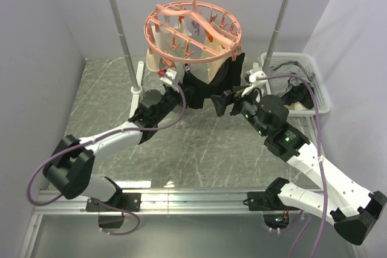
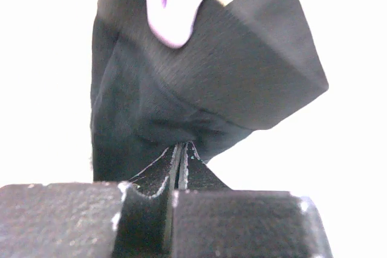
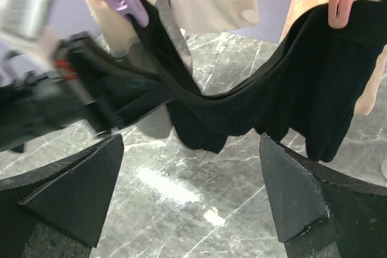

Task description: Remove the underwear clipped to the hanger

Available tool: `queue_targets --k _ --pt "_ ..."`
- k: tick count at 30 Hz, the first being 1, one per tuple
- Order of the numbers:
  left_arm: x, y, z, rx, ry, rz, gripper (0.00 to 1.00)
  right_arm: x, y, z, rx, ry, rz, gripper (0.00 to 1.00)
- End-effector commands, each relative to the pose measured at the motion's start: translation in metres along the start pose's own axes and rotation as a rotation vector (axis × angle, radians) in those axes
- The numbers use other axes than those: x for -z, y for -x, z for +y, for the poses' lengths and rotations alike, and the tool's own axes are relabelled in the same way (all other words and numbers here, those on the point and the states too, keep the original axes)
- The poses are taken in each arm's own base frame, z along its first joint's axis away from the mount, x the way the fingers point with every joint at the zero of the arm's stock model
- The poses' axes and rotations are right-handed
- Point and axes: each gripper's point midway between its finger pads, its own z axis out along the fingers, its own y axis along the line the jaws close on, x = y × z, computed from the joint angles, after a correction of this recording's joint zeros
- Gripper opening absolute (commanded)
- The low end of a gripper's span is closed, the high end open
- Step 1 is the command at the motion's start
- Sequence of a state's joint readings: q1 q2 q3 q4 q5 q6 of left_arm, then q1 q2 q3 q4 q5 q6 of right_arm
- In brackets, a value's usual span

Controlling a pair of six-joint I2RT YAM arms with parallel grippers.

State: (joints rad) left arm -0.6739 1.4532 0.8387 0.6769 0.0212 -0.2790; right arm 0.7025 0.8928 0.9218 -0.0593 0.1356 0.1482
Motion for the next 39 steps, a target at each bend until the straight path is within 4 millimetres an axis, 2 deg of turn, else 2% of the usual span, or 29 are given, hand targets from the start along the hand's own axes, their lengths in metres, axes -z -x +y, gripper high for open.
queue_targets --k 1,2,5,7,8,9,16,18,21,22,23,25,26,27,28,31,33,34,36,37,39 --pt "0.018 0.024 -0.025 0.057 -0.108 -0.063 0.00 -0.005 0.038 0.008 -0.013 0.015 -0.094 1.00" --pt "0.023 0.031 -0.029 0.067 -0.117 -0.077 0.00 -0.006 0.042 0.009 -0.013 0.016 -0.100 1.00" --pt "0.032 0.033 -0.030 0.066 -0.125 -0.081 0.00 -0.017 0.042 0.010 0.000 0.009 -0.080 1.00" --pt "0.033 0.031 -0.023 0.063 -0.086 -0.079 0.01 -0.022 0.039 0.010 -0.003 -0.003 -0.059 1.00" --pt "0.032 0.026 -0.019 0.054 -0.067 -0.064 0.04 -0.023 0.038 0.010 -0.005 -0.002 -0.055 1.00" --pt "0.030 0.025 -0.017 0.044 -0.058 -0.057 0.00 -0.023 0.039 0.011 -0.009 0.005 -0.059 1.00" --pt "0.027 0.018 -0.032 0.052 -0.146 -0.035 0.00 -0.020 0.037 0.006 0.009 -0.011 -0.067 1.00" --pt "0.032 0.019 -0.039 0.069 -0.183 -0.028 0.00 -0.021 0.037 0.005 0.023 -0.017 -0.059 1.00" --pt "0.044 0.032 -0.047 0.078 -0.202 -0.047 0.02 -0.024 0.038 0.005 0.030 -0.027 -0.050 1.00" --pt "0.049 0.039 -0.045 0.073 -0.182 -0.062 0.11 -0.026 0.036 0.005 0.029 -0.028 -0.044 1.00" --pt "0.052 0.036 -0.040 0.065 -0.157 -0.058 0.27 -0.027 0.035 0.005 0.030 -0.026 -0.042 1.00" --pt "0.052 0.029 -0.020 0.053 -0.049 -0.046 0.39 -0.028 0.033 0.006 0.016 -0.018 -0.047 1.00" --pt "0.052 0.022 -0.012 0.022 -0.018 -0.029 0.63 -0.029 0.032 0.008 0.012 -0.007 -0.045 1.00" --pt "0.052 0.015 -0.009 0.004 -0.005 -0.012 0.95 -0.029 0.032 0.009 0.004 -0.003 -0.048 1.00" --pt "0.051 0.005 -0.005 -0.022 0.000 0.012 1.00 -0.029 0.030 0.011 0.001 0.004 -0.045 1.00" --pt "0.047 -0.024 -0.007 -0.055 -0.043 0.078 0.99 -0.030 0.027 0.010 -0.005 0.003 -0.039 1.00" --pt "0.040 -0.031 -0.002 -0.046 -0.025 0.081 0.99 -0.030 0.027 0.010 -0.008 0.003 -0.035 1.00" --pt "0.035 -0.044 0.007 -0.042 0.014 0.105 0.99 -0.029 0.026 0.010 -0.007 0.002 -0.033 1.00" --pt "0.024 -0.048 0.008 -0.047 0.017 0.106 1.00 -0.026 0.026 0.010 -0.006 0.002 -0.033 1.00" --pt "0.018 -0.060 0.008 -0.048 0.001 0.138 0.99 -0.026 0.022 0.009 -0.008 -0.002 -0.026 1.00" --pt "0.007 -0.057 0.002 -0.049 -0.026 0.130 1.00 -0.023 0.021 0.006 -0.001 -0.009 -0.021 1.00"
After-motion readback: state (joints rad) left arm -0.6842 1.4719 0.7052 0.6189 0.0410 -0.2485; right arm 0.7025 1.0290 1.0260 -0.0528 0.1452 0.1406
